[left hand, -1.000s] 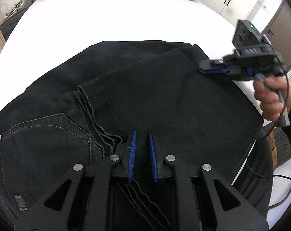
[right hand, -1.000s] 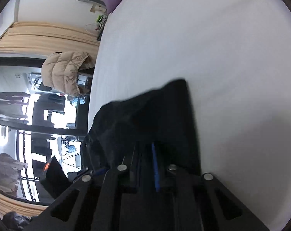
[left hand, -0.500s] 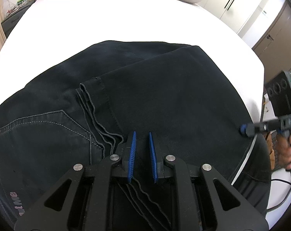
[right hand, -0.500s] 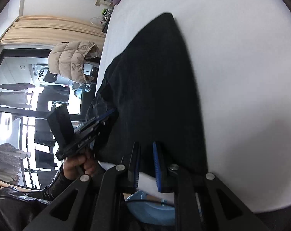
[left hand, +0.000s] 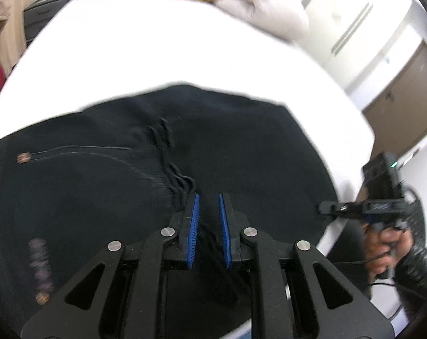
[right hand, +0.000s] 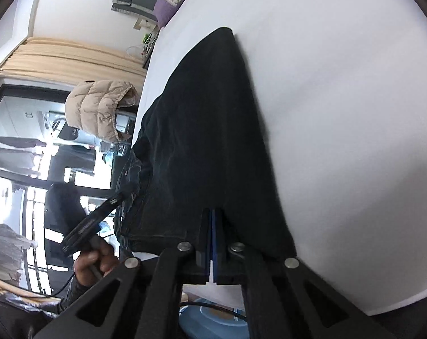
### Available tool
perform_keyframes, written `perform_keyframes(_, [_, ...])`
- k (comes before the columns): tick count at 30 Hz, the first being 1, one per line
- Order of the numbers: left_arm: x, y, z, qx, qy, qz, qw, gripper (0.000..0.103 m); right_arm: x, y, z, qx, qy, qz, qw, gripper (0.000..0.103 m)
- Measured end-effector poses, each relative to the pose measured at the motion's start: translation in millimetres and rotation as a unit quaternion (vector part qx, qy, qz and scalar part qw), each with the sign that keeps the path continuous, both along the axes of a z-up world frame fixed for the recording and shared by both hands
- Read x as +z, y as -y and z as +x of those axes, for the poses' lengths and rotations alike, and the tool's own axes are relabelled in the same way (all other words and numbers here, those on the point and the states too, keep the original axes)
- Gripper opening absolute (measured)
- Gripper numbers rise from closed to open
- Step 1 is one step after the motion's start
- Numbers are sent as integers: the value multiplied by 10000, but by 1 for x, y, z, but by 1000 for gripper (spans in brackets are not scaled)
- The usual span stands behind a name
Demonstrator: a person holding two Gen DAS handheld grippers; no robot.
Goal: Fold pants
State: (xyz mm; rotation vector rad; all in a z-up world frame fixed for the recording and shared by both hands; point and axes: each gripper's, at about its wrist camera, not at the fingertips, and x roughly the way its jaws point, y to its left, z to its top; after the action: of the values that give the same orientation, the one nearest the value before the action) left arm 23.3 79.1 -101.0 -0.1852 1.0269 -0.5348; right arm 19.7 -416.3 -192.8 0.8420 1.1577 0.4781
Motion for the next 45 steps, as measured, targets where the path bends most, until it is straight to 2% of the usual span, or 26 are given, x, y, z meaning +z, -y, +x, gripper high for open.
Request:
perform_keyframes(4, [22, -54, -21, 511, 179, -422, 9976, 14, 4, -5, -2, -85, 72, -199, 9997, 0])
perform_keyframes(6, [29, -90, -36, 901, 170, -654, 9936, 14, 12, -9, -4, -121, 163, -481, 9986, 0])
perform_keyframes(8, [31, -130, -56, 1349, 147, -838, 9872, 15, 26, -17, -8, -144, 364, -777, 9962, 25])
perform_keyframes(9, [30, -147, -63, 1559, 111, -925, 9834, 22, 35, -24, -11, -158, 521, -772, 9955, 55])
perform_keyframes(10, [28, -165, -72, 1809, 60, -1044, 9779, 41, 43, -29, -13, -200, 646, -738, 9950, 74])
perform_keyframes(11, [23, -189, -86, 2181, -17, -1225, 9682, 58, 51, -35, -16, -260, 798, -746, 9937, 78])
perform_keyframes(12, [21, -206, -94, 2473, -40, -1366, 9593, 82, 62, -46, -18, -229, 1004, -739, 9919, 78])
perform_keyframes(15, [6, -255, -123, 3253, -289, -1886, 9262, 84, 77, -67, -12, 14, 1178, -435, 9921, 76])
perform_keyframes(18, [-11, -282, -131, 3601, -581, -2461, 8980, 84, 89, -92, 3, 371, 1275, 41, 9911, 69])
perform_keyframes(19, [-15, -286, -131, 3640, -661, -2585, 8923, 84, 91, -101, 9, 467, 1263, 136, 9908, 68])
perform_keyframes(20, [-17, -289, -131, 3621, -707, -2665, 8904, 84, 92, -110, 15, 574, 1236, 219, 9904, 67])
perform_keyframes(22, [-18, -291, -129, 3548, -754, -2622, 8942, 84, 93, -130, 28, 827, 1189, 352, 9888, 63])
perform_keyframes(24, [-22, -295, -129, 3574, -788, -2627, 8928, 84, 94, -146, 38, 1013, 1171, 461, 9869, 61])
perform_keyframes(25, [-26, -297, -129, 3605, -843, -2691, 8891, 84, 95, -152, 41, 1074, 1183, 469, 9860, 58])
perform_keyframes(28, [-46, -304, -122, 3794, -1219, -3018, 8661, 84, 95, -172, 53, 1274, 1173, 341, 9843, 48])
perform_keyframes(29, [-54, -305, -121, 3797, -1310, -3109, 8614, 83, 93, -176, 56, 1312, 1147, 283, 9843, 47])
perform_keyframes(32, [-70, -294, -120, 3831, -1404, -3207, 8548, 82, 86, -181, 61, 1376, 1034, 254, 9848, 45])
perform_keyframes(36, [-80, -300, -125, 3922, -1387, -3484, 8400, 81, 81, -181, 65, 1385, 960, 346, 9851, 44])
perform_keyframes(38, [-83, -305, -118, 3933, -1394, -3531, 8374, 72, 77, -181, 67, 1386, 881, 299, 9860, 44])
perform_keyframes(39, [-84, -302, -115, 3900, -1391, -3529, 8391, 59, 75, -180, 68, 1397, 830, 281, 9863, 42])
perform_keyframes(41, [-83, -291, -106, 3855, -1429, -3484, 8424, 45, 75, -178, 71, 1435, 782, 180, 9864, 40])
perform_keyframes(42, [-84, -287, -101, 3835, -1458, -3468, 8434, 32, 75, -177, 74, 1447, 752, 95, 9866, 40])
perform_keyframes(45, [-85, -286, -98, 3824, -1476, -3458, 8440, 25, 78, -175, 81, 1490, 663, -123, 9865, 37])
